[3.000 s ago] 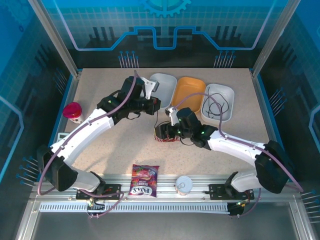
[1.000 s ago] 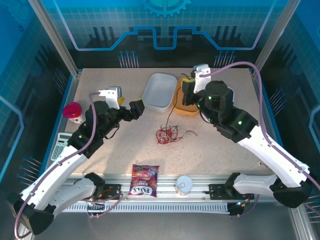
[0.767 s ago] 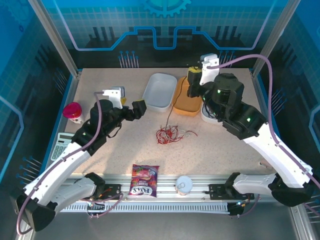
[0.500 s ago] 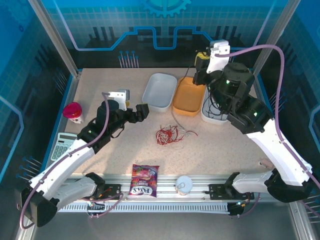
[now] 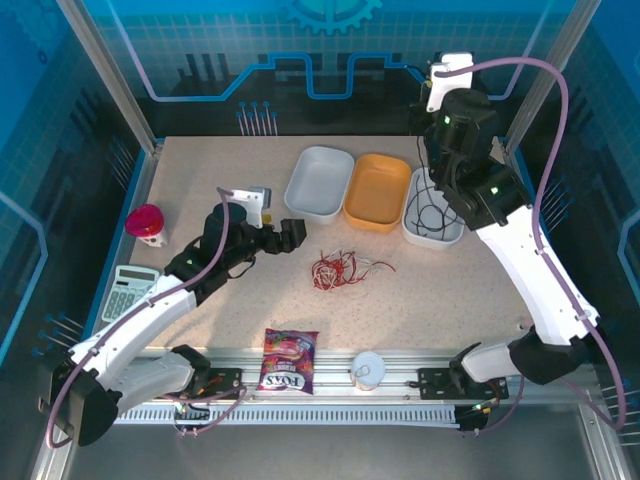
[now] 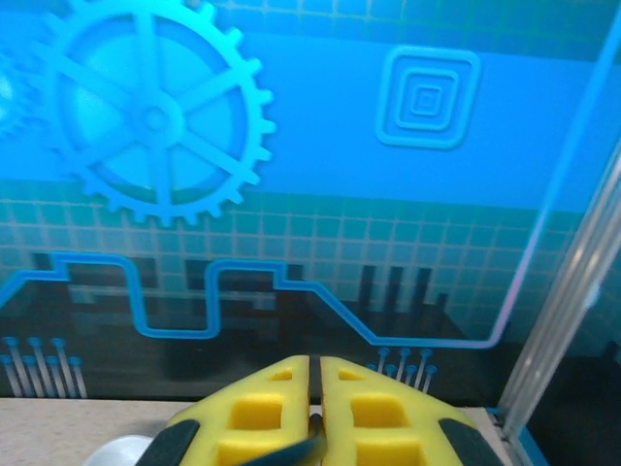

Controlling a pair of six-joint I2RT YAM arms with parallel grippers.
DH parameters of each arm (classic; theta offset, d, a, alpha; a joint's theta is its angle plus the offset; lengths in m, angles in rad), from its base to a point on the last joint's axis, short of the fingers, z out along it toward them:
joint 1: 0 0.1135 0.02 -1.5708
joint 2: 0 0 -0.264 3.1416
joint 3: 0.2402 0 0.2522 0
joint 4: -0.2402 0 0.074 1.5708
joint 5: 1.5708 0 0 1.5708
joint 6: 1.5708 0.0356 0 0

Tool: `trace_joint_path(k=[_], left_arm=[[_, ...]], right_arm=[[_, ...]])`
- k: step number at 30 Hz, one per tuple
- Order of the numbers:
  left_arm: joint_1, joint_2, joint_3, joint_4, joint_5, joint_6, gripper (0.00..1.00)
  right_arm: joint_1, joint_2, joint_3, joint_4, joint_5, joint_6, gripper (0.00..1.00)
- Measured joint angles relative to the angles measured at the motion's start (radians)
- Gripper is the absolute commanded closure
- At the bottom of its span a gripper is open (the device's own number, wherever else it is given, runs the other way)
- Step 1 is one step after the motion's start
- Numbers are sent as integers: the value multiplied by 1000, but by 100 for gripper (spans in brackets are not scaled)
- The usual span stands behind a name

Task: Untangle the cables
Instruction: Place the cable in the container.

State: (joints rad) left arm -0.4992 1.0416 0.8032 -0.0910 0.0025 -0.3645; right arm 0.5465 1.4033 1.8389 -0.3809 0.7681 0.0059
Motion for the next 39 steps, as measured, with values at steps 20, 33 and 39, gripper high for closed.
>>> trace_joint_path(k=[20, 33, 39], left_arm=[[0, 13, -45, 24, 56, -30, 1], [0, 40, -45, 26, 59, -30, 1], [0, 53, -45, 29, 59, -30, 1]], right_arm=[[-179, 203, 31, 10, -12, 18, 100], [-194, 325, 22, 83, 39, -72, 100], [-188, 314, -48, 165, 64, -123, 100]])
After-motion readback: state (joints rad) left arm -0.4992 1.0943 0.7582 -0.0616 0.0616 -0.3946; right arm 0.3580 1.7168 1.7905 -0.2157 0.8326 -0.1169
